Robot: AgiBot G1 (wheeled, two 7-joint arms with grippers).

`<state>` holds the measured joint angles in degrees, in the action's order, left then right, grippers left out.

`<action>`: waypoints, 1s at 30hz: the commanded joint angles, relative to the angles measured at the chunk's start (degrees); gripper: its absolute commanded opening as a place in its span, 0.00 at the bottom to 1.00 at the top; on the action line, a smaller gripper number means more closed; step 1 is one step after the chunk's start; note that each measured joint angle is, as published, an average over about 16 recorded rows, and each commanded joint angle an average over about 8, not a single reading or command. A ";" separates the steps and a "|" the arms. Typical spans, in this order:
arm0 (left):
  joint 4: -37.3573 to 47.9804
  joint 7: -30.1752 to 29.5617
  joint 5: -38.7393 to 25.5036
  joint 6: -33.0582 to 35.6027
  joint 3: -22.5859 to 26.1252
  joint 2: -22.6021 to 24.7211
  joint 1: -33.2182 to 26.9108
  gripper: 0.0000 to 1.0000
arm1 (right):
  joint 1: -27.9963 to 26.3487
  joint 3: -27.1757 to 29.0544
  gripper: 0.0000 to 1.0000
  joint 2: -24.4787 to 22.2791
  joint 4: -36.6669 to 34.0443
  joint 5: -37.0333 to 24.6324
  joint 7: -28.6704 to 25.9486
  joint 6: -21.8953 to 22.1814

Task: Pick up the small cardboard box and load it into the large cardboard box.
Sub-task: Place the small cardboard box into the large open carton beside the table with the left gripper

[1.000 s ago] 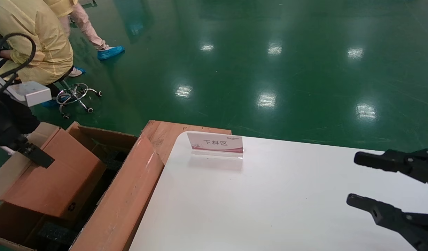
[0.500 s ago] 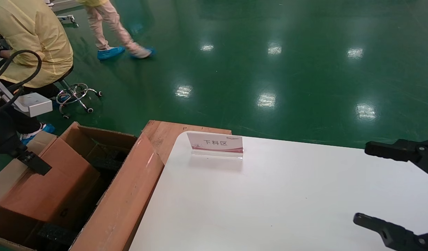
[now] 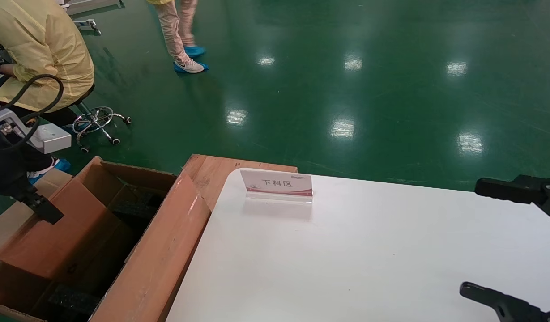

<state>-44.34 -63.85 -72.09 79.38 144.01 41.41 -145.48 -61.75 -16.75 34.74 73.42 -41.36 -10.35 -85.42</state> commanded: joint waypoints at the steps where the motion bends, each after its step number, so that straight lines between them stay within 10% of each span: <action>1: 1.05 0.82 0.12 -0.45 -0.07 0.29 1.05 0.00 | 0.00 -0.01 1.00 0.00 0.00 0.00 0.00 0.00; 30: 22.17 9.53 4.58 -2.14 -1.83 5.96 18.42 0.00 | -0.02 -0.10 1.00 -0.04 0.00 0.07 0.05 0.04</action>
<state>-22.27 -54.26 -67.43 77.18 142.08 47.44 -127.11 -61.78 -16.86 34.70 73.42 -41.29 -10.30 -85.37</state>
